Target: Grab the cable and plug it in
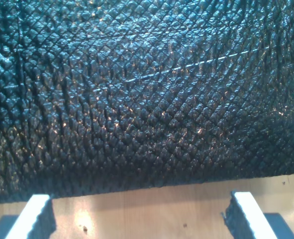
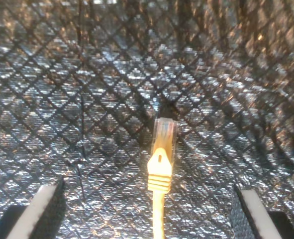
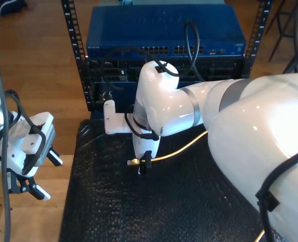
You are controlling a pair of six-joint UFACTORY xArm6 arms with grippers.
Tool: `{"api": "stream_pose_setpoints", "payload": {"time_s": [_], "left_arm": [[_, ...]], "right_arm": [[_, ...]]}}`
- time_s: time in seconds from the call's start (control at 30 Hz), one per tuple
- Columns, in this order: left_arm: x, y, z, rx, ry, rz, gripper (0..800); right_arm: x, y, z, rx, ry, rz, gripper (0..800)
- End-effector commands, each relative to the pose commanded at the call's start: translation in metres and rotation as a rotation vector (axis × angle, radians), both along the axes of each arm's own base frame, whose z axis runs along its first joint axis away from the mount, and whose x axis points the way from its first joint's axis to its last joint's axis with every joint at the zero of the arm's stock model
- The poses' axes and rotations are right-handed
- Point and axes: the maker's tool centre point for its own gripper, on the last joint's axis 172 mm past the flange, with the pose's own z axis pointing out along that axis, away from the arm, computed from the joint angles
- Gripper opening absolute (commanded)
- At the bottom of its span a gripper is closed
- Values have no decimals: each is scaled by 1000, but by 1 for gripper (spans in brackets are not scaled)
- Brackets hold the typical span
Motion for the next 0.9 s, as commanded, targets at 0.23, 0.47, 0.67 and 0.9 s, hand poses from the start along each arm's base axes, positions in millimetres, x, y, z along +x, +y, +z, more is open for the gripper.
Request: {"api": "stream_pose_setpoints", "payload": {"time_s": [0.23, 0.47, 0.67, 0.9], "left_arm": [[0, 0, 0, 0, 1, 1, 799], [0, 0, 0, 0, 1, 1, 799], [0, 0, -1, -1, 5, 1, 799], [-1, 0, -5, -5, 17, 1, 799]], "right_arm": [[2, -5, -4, -66, -32, -29, 759], [0, -5, -10, -71, -24, -30, 743], [2, -2, -11, -62, -34, -35, 703], [0, -1, -16, -68, -28, -31, 646]]}}
